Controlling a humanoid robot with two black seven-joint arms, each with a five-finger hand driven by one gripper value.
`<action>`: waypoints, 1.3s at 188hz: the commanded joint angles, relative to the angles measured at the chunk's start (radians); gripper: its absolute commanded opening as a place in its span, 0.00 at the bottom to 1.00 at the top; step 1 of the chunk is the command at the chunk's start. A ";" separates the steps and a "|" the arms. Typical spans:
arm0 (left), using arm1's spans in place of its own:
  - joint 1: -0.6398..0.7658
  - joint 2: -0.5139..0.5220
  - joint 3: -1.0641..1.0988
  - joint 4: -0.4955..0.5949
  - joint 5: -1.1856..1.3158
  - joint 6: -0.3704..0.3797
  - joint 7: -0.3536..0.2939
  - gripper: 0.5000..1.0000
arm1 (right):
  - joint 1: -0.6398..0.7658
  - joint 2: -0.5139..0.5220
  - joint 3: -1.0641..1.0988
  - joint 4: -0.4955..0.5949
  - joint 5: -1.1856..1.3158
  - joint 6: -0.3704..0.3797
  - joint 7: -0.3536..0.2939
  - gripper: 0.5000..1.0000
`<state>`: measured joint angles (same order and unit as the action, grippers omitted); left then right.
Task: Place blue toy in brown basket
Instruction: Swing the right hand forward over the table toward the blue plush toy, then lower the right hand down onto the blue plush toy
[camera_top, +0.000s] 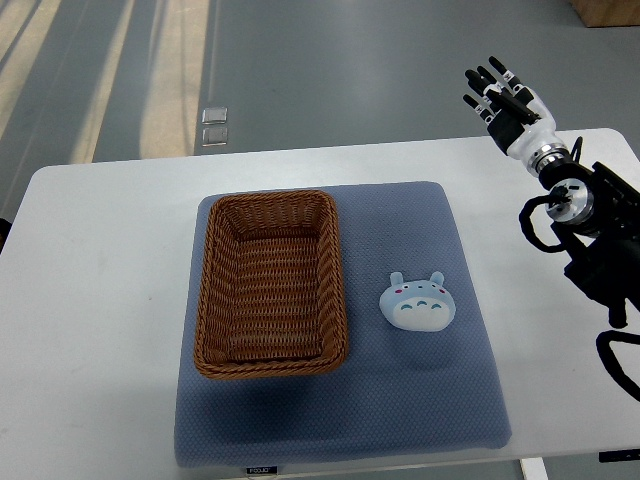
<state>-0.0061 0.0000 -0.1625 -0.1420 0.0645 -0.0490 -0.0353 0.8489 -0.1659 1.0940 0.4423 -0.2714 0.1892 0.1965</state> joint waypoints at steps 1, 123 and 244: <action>0.000 0.000 0.000 -0.001 0.000 0.000 0.000 1.00 | 0.004 -0.066 -0.016 0.064 0.003 -0.076 -0.005 0.83; 0.000 0.000 0.000 0.001 0.000 0.000 0.000 1.00 | 0.532 -0.532 -1.031 0.500 -0.417 0.041 -0.170 0.81; 0.000 0.000 0.000 -0.001 0.000 0.000 0.000 1.00 | 0.650 -0.563 -1.204 0.857 -0.948 0.400 -0.259 0.81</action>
<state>-0.0061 0.0000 -0.1627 -0.1424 0.0643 -0.0491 -0.0353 1.4988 -0.7299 -0.1087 1.2788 -1.1958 0.5700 -0.0601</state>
